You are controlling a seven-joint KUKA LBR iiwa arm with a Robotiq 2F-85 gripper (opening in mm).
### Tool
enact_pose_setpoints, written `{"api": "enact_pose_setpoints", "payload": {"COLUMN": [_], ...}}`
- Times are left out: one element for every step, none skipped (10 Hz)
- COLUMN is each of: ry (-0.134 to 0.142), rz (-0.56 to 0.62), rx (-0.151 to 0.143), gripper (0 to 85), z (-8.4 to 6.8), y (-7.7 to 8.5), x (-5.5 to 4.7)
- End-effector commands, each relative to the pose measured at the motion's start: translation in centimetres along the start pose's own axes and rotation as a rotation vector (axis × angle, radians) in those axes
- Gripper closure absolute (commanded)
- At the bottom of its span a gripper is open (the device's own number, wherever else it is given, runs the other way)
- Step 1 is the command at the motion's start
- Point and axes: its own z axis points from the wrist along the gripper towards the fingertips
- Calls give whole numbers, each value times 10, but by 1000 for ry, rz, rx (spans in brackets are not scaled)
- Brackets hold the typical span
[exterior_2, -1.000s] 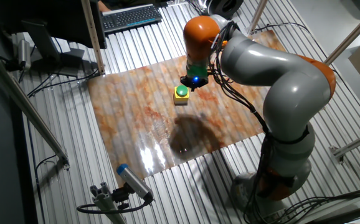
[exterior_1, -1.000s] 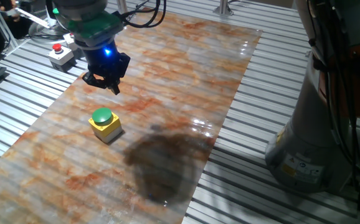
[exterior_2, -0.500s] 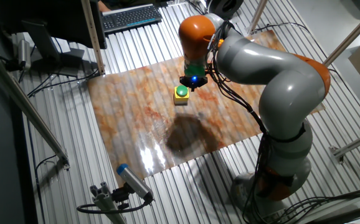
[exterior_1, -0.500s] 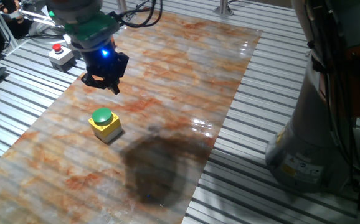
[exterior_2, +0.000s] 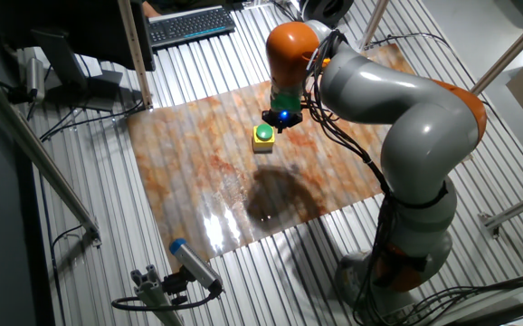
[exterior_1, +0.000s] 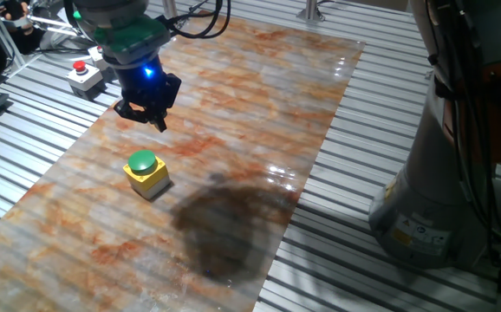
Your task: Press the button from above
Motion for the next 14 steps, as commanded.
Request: {"api": "enact_pose_setpoints", "payload": {"ry": [-3,-5,-5,-6,-8,-10,-8,-7,-6,-9,-10,-10,-8,-8], "rz": [8,14,14,16,18,19,18,15,15,15,15,15,15,15], "rx": [-6,-7,-4,-3,-1,4,4,4,2,2,4,4,4,4], "gripper": [850,850,850,850,850,850,850,850,850,850,850,850,850,850], "z": [0,0,0,0,0,0,0,0,0,0,0,0,0,0], "y": [0,0,0,0,0,0,0,0,0,0,0,0,0,0], "x": [0,0,0,0,0,0,0,0,0,0,0,0,0,0]}}
